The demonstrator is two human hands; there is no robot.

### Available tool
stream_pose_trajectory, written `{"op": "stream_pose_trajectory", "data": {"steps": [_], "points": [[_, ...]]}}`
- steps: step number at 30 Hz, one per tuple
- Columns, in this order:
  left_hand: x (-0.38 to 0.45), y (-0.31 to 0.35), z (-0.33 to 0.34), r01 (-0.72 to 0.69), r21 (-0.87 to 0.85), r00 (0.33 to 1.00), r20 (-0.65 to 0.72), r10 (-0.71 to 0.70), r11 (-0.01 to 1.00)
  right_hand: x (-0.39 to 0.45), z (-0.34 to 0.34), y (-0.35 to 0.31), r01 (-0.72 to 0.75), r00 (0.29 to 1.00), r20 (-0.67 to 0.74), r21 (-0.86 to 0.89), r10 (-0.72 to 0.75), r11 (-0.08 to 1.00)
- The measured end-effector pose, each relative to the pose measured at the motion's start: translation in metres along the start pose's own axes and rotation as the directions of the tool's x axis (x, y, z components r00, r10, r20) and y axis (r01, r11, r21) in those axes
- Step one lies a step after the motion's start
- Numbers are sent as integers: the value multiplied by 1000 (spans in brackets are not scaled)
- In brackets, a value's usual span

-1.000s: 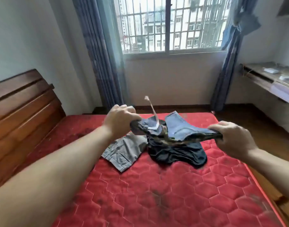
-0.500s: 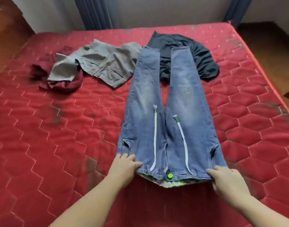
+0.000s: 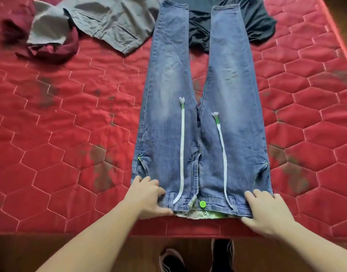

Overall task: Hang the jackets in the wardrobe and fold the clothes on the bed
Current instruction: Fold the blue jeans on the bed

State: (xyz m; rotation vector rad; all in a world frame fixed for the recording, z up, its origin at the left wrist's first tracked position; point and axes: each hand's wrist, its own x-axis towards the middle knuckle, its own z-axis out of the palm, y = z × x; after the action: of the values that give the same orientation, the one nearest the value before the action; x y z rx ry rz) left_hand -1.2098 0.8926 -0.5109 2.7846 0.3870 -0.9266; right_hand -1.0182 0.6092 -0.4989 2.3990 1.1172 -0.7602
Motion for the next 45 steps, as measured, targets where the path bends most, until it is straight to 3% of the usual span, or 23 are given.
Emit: {"op": "stream_pose_trajectory", "data": {"steps": [2,5,8,12,15,18,22,23,25,27,29,32,35,37,42,45], "points": [[14,12,-11,61,-160,998,1,-61,985,6,-8,-7,-35,999,1,36,35,999],[34,33,-13,221,-470,969,9,-246,855,19,-12,-21,-79,997,-20,75,81,994],[45,42,-6,290,-501,951,56,-303,816,35,-17,-34,-152,988,53,330,142,932],[56,35,-12,315,-587,940,84,-330,746,71,-29,-41,-232,966,60,635,253,737],[75,32,-28,284,-788,940,115,-322,547,106,-42,-41,-281,945,115,766,307,578],[110,26,-49,244,-862,931,79,-356,445,143,-61,-38,-242,948,99,839,301,487],[166,20,-87,166,-933,851,-28,-525,319,200,-91,-18,-168,943,28,901,333,399],[182,19,-95,139,-927,830,-83,-552,348,216,-99,-11,-161,942,28,912,336,377],[212,18,-115,85,-808,784,-307,-540,583,248,-119,8,-135,945,17,929,327,343],[243,18,-136,11,-592,751,-527,-398,806,279,-143,28,-86,947,-25,941,321,327],[273,16,-156,-28,-432,808,-540,-234,902,305,-167,47,-46,951,-53,950,306,308],[320,10,-175,-42,-267,902,-424,-79,963,340,-202,76,-12,941,-125,917,315,399],[365,-5,-197,-37,-189,917,-397,-42,981,372,-234,109,-12,873,-260,835,413,550],[390,-16,-209,-22,-144,914,-404,-38,989,397,-253,130,-14,832,-320,805,453,594],[412,-27,-217,-53,-111,873,-488,-9,992,463,-287,166,-152,800,-272,771,535,619],[411,-26,-214,-91,-111,852,-523,20,990,490,-306,174,-191,790,-166,848,590,494]]}}
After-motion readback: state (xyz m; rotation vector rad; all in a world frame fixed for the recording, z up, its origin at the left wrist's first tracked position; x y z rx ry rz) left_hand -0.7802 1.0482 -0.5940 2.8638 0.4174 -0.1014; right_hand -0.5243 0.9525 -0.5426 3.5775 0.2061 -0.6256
